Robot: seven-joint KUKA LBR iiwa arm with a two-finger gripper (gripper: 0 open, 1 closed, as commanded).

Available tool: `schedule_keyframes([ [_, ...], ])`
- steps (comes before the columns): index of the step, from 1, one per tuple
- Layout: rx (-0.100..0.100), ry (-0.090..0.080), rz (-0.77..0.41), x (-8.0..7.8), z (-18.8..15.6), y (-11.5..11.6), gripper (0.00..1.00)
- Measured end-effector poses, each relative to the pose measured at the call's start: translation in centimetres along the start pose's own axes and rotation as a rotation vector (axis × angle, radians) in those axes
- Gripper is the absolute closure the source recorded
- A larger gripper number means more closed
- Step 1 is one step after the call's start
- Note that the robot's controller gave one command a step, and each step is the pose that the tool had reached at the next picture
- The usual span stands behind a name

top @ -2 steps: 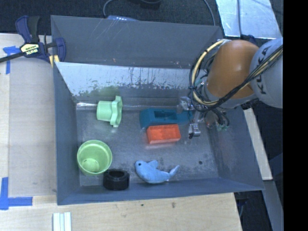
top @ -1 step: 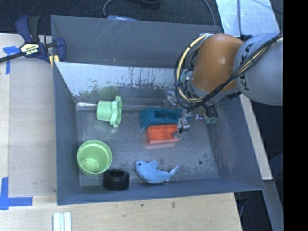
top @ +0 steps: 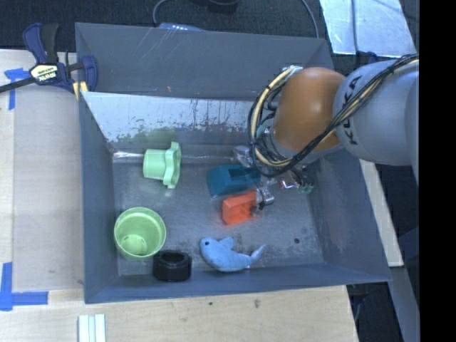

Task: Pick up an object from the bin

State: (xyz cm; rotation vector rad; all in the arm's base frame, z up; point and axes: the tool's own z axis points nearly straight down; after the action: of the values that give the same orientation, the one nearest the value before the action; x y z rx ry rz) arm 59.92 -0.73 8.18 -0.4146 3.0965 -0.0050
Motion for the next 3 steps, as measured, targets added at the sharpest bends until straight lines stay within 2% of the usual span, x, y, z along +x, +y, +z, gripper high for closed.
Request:
schedule_keyframes([
  [1,-0.002,0.009,-0.211,-1.12,0.83,0.79,1.0],
  [3,-0.002,0.009,-0.209,-1.11,0.83,0.79,1.0],
])
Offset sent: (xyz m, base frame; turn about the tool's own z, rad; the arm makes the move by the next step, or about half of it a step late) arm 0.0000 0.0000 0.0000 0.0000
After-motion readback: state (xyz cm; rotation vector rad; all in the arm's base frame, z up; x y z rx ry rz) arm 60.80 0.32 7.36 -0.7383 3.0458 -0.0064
